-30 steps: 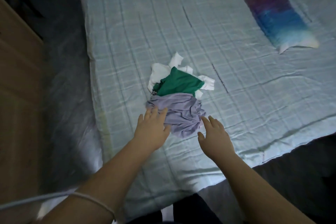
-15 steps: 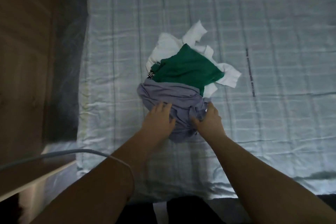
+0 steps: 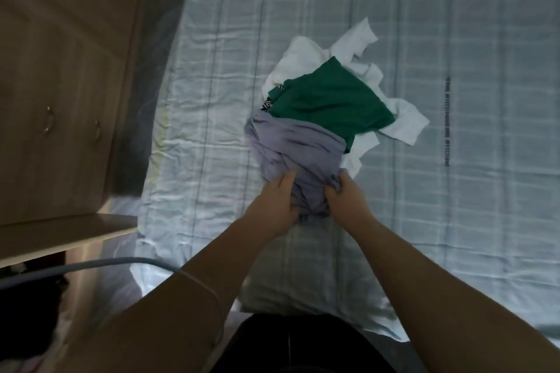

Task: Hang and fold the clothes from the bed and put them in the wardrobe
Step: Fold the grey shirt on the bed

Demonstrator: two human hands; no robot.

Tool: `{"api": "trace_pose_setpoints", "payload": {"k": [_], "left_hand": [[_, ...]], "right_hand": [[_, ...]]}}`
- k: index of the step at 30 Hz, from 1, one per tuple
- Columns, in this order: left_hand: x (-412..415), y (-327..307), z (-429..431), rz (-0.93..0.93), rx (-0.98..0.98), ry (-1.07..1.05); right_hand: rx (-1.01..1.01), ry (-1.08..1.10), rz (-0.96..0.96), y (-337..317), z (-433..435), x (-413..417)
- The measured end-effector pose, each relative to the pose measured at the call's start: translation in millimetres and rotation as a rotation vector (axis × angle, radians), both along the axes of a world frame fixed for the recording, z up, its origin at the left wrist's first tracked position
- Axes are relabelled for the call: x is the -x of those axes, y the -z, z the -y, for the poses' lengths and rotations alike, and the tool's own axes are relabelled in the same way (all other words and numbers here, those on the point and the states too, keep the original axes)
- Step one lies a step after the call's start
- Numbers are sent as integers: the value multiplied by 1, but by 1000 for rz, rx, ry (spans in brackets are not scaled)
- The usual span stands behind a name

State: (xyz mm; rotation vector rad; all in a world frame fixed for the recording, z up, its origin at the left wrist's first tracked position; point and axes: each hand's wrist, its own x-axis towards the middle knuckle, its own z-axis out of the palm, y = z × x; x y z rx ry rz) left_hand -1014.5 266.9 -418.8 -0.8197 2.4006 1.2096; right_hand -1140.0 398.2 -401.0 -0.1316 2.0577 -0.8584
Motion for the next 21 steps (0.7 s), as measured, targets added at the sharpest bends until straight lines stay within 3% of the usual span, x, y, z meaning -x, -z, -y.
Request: {"api": "trace_pose_setpoints", "payload": {"k": [2,6,11,17,21], "left_hand": [[-3,-18,-10,-74,-57,4],[-16,-57,-33,-161,27,102],[-48,-110,-78,-326,-30,78],[-101,-179,-141,-364,-153,-296],[-119,-218,-157,-480,-87,-317]], "right_hand": [[151,51,98,-20,-7,-4],[349,286,294,-61,-26,-17],[478,330,355,-113,-61,-48],[624,496,421,-188,-111,-98],[630,573,437,-226,-141,-114]]}}
